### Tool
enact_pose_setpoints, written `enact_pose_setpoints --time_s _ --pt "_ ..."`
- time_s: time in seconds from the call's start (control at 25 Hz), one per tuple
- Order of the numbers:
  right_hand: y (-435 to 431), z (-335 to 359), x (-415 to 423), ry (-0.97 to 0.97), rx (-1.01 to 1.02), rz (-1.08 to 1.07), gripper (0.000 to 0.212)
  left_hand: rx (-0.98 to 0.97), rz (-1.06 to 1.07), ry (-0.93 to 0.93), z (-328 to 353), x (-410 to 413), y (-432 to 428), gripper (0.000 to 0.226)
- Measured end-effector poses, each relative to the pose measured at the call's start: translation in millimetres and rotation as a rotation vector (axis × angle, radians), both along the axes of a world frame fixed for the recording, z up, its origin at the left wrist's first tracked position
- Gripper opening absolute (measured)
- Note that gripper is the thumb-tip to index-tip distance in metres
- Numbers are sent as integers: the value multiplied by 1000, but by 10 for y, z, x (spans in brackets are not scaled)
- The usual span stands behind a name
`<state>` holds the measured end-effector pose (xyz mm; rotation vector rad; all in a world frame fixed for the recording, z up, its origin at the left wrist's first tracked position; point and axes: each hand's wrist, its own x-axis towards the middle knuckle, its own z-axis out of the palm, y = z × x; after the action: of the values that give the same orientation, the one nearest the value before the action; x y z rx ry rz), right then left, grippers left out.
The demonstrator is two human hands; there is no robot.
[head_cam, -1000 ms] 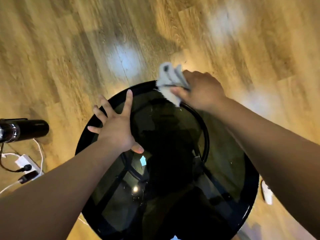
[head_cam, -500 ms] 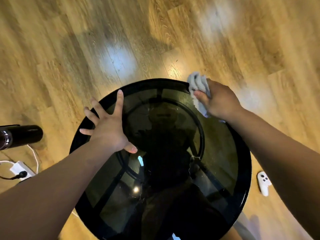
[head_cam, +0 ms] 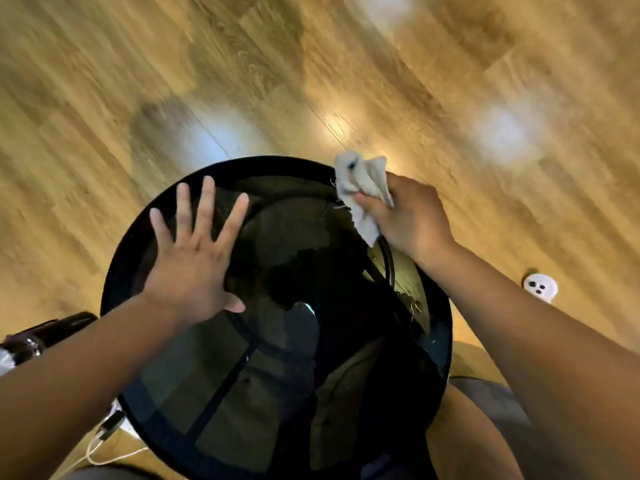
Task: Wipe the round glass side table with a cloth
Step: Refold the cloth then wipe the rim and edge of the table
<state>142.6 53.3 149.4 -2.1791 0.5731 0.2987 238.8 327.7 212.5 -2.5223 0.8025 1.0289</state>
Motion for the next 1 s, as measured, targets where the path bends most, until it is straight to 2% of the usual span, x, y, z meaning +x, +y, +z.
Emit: enact_pose_setpoints --time_s 0.08,0.16,0.28,0.36,0.48,0.56,0.64,0.72,0.84,0.92,1.0 --pt "-98 90 -767 15 96 -188 16 -81 -65 88 -103 -103 -567 164" --pt "-40 198 -1332 115 140 -326 16 -97 -80 131 -226 -241 -1055 163" --pt "15 189 -1362 146 109 -349 16 -39 -78 108 -309 -368 -1265 164" --pt "-18 106 -798 78 57 -227 29 4 -77 107 -275 -363 -1238 163" --pt "-25 -7 400 2 29 155 27 112 -22 137 -250 -351 -1268 160" --pt "120 -32 927 14 41 354 22 142 136 152 -220 -392 -1262 166" --pt "202 -44 1042 28 78 393 23 130 268 146 -191 -432 -1248 170" --pt "99 -58 762 -18 131 277 22 145 302 152 -176 -450 -1317 171" --pt "-70 -65 -183 -35 144 -71 27 142 301 165 -145 -436 -1365 172" --pt "-14 42 -1078 129 99 -276 32 120 305 181 -132 -432 -1366 171" --pt "157 240 -1739 331 171 -381 39 125 311 185 -107 -435 -1373 172"
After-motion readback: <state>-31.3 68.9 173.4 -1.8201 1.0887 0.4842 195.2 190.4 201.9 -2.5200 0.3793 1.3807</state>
